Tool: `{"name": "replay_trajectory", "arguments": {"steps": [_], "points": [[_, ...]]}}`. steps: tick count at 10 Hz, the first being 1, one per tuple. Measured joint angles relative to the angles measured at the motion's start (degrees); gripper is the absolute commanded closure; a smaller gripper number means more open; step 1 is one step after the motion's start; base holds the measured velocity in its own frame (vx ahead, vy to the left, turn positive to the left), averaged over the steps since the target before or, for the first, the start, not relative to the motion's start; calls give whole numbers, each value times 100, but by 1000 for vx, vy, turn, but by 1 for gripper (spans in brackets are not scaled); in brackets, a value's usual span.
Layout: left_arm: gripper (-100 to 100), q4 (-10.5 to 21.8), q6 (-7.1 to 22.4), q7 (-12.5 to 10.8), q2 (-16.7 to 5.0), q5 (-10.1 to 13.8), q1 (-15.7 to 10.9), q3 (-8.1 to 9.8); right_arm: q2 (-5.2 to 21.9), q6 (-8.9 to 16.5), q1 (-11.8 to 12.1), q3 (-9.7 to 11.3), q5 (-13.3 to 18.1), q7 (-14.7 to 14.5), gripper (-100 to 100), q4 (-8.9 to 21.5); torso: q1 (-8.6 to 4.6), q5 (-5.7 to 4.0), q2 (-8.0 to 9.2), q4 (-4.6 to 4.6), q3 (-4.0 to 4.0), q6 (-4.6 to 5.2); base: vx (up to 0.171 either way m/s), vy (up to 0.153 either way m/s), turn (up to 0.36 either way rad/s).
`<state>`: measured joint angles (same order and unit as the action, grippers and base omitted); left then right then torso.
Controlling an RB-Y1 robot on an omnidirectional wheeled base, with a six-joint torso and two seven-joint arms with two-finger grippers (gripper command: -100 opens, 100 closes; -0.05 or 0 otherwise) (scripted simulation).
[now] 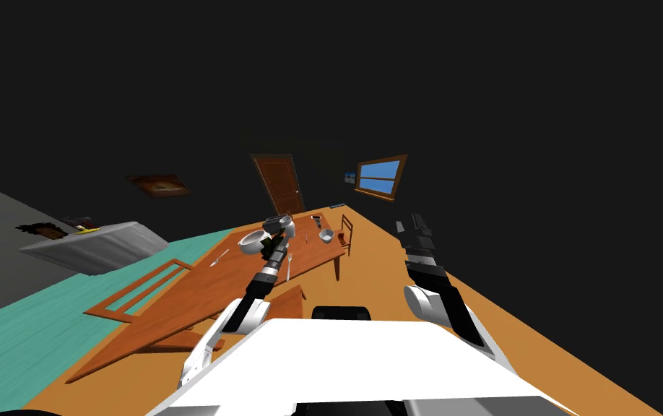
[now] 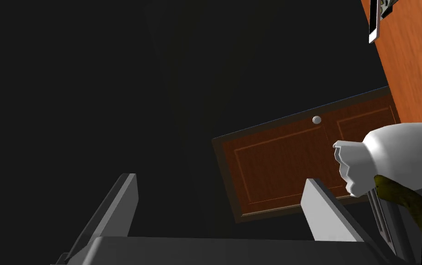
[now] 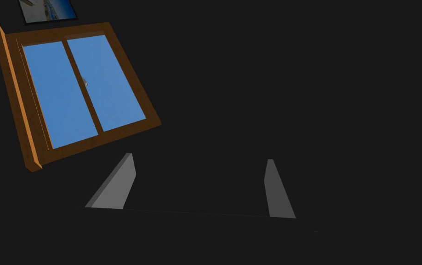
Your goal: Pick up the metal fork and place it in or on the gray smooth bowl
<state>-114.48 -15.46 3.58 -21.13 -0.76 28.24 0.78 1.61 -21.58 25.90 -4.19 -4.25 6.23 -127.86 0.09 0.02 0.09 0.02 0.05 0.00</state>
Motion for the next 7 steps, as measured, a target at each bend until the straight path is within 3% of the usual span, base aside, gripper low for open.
{"name": "replay_trajectory", "arguments": {"steps": [2,7], "points": [[-100,158,96,-100,-313,-2,-30,-2,0,0,0,0,0,0,0,0,2,0,1,0,1,1,-43,23,-141],[-100,815,440,-300,-1081,-102,-195,-223,0,0,0,0,0,0,0,0,1,0,0,1,1,-2,-35,19,-118]]}}
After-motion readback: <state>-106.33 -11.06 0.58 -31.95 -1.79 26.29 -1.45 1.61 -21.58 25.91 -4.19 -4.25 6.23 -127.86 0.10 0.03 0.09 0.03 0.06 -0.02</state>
